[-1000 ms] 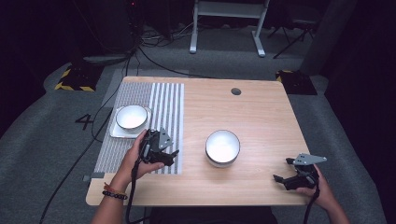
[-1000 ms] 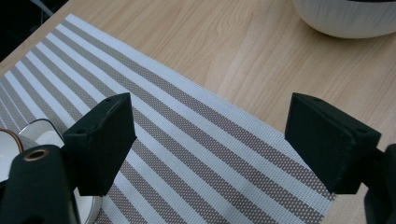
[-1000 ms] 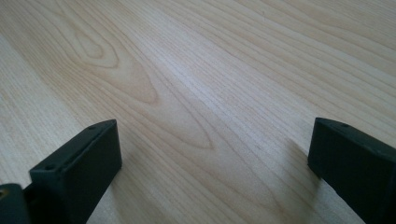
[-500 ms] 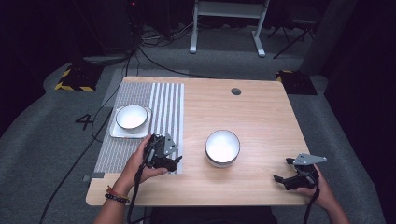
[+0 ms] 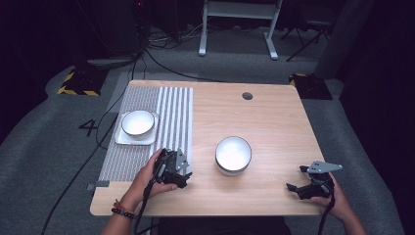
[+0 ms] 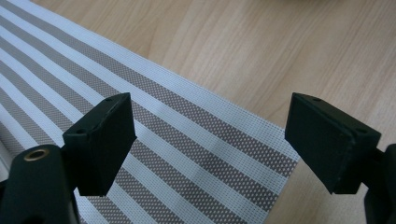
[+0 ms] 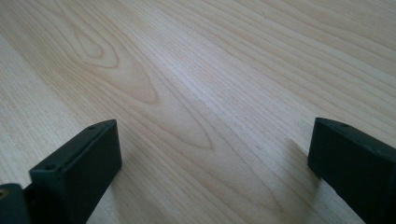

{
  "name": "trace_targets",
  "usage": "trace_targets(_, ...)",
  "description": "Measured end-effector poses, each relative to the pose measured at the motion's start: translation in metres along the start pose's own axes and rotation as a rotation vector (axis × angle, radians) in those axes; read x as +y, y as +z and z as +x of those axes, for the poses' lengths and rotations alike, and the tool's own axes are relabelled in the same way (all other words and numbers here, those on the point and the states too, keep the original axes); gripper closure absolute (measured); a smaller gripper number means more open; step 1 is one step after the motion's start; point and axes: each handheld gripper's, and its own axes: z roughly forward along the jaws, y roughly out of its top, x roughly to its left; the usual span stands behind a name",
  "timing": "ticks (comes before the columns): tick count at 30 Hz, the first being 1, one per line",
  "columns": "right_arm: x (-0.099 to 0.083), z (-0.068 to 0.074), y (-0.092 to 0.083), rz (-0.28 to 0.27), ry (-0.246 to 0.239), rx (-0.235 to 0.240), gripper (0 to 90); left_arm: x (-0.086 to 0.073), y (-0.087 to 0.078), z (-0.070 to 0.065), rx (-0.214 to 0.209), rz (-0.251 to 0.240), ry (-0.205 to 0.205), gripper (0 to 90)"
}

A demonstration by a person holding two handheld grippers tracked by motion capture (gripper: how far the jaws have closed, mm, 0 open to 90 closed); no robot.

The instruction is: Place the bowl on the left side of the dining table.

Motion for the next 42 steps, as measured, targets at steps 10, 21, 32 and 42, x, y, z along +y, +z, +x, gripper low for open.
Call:
trace_targets(10,0.000,0.000,0.000,0.000,-0.001,0.001,2.8,-0.009,0.005,-0.009,-0.013,0.037,0.006,16.3)
trace_targets(21,0.000,0.000,0.000,-0.001,0.003,0.001,2.8,-0.019,0.007,-0.018,-0.062,0.021,-0.043,16.3)
trace_targets(32,-0.001,0.000,-0.001,0.001,0.002,-0.003,2.8,-0.033,0.007,-0.020,-0.121,-0.023,-0.138,16.8)
trace_targets(42,-0.001,0.000,-0.001,0.000,0.000,-0.002,2.8,-0.047,0.008,-0.015,-0.161,-0.082,-0.203,16.0)
